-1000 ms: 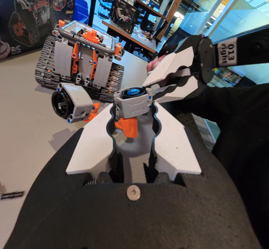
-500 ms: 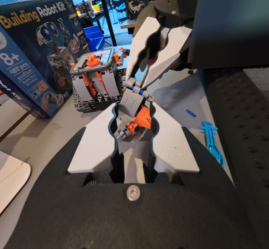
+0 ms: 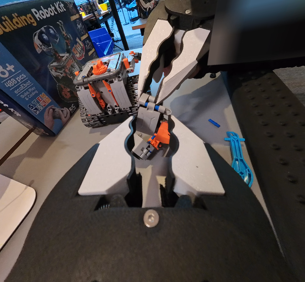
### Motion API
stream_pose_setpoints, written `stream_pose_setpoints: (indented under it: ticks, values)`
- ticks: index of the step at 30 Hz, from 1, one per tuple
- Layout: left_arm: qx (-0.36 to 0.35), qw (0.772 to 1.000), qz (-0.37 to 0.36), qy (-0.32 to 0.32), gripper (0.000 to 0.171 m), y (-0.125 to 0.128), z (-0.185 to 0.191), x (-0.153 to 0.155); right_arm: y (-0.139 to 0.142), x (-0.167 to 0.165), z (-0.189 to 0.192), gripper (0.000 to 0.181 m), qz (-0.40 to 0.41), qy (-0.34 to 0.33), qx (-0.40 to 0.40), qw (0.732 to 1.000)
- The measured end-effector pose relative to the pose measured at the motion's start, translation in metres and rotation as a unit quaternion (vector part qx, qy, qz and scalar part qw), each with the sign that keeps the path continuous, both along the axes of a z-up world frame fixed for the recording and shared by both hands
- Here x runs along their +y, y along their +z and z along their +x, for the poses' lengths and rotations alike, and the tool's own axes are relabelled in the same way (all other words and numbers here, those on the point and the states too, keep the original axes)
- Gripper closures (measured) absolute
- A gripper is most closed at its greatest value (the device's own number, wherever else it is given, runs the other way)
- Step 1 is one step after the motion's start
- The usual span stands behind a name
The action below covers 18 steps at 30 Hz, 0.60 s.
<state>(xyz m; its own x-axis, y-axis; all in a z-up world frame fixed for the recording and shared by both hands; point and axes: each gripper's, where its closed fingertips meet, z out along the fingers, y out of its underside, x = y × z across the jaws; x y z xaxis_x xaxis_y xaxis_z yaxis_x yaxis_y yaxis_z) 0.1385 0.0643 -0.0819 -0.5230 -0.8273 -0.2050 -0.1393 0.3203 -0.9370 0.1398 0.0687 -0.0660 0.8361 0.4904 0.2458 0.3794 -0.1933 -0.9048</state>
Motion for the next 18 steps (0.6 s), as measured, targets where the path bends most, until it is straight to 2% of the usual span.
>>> stream_pose_setpoints:
  ticks: [10,14,18]
  values:
    - [-0.023,1.0,0.0,0.009,0.136,0.007,-0.002,0.003,0.002,0.001,0.003,0.168,0.002,-0.011,0.002,1.0]
    - [-0.042,0.999,-0.02,-0.001,0.137,0.018,-0.005,0.001,-0.001,0.001,0.004,0.168,-0.003,-0.012,-0.002,1.0]
    - [-0.026,1.0,0.0,0.005,0.141,0.007,-0.001,0.001,-0.001,0.001,0.003,0.168,-0.006,-0.007,0.005,1.0]
